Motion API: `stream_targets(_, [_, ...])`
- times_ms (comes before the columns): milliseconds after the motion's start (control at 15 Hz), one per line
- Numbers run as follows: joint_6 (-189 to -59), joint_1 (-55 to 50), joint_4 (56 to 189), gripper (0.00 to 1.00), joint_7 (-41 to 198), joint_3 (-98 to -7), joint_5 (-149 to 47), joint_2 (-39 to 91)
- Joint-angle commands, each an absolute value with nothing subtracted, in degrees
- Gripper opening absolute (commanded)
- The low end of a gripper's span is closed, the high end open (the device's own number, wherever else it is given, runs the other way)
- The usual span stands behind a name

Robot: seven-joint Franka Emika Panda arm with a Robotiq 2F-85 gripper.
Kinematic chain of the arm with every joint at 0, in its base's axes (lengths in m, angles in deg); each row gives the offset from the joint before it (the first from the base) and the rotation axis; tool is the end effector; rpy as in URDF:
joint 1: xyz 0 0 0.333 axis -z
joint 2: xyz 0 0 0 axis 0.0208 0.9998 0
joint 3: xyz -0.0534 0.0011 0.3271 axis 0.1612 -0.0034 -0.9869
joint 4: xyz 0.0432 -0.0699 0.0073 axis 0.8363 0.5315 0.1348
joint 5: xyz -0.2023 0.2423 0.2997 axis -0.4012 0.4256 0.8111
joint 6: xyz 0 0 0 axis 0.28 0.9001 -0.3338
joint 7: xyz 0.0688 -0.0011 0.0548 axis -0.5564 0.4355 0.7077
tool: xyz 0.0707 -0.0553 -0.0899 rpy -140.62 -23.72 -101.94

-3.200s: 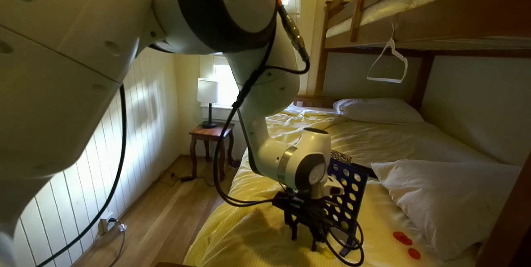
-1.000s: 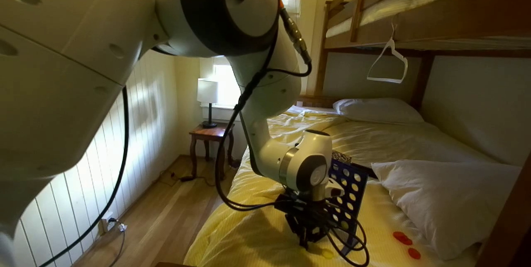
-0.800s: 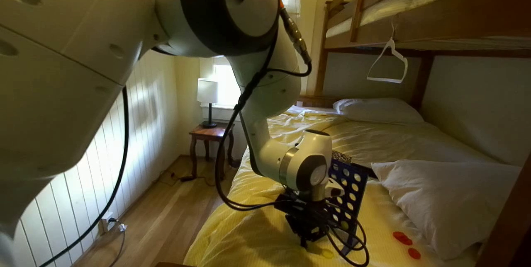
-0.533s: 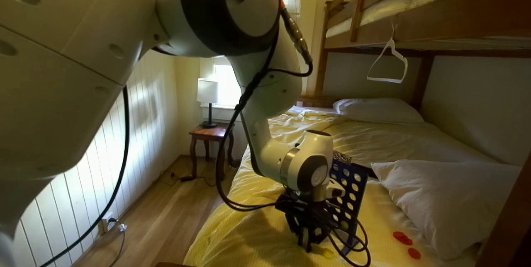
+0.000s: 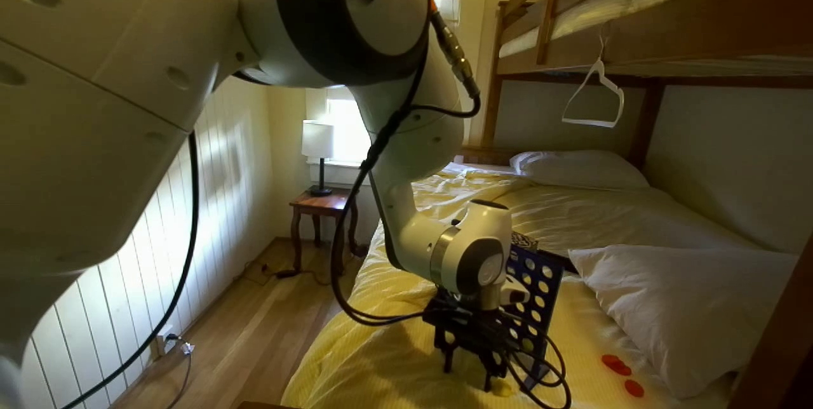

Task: Put the yellow disc in the blue board

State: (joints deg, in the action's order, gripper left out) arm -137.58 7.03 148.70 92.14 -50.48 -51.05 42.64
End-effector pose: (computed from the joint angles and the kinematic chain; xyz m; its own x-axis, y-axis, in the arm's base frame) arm 0.5840 -0.1538 0.0946 0.9959 -0.0438 -0.0790 -0.0380 -0.9966 0.0725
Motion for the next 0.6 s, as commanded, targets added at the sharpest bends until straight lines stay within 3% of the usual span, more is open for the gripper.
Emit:
stream_targets(0, [-134.56,7.14,148.29,1.00,93.29,-50.64,-52.70,42.07])
stream_targets(133, [-133.78,7.04,148.13,0.96,93.60,-50.61,-52.89,42.12])
stream_targets(267, [-133.07,7.07,147.95,0.71,93.84,-50.64,-52.97,42.15])
stream_targets(533, [-132.20,7.21,147.34,0.42,94.08,-50.74,-52.92,42.17])
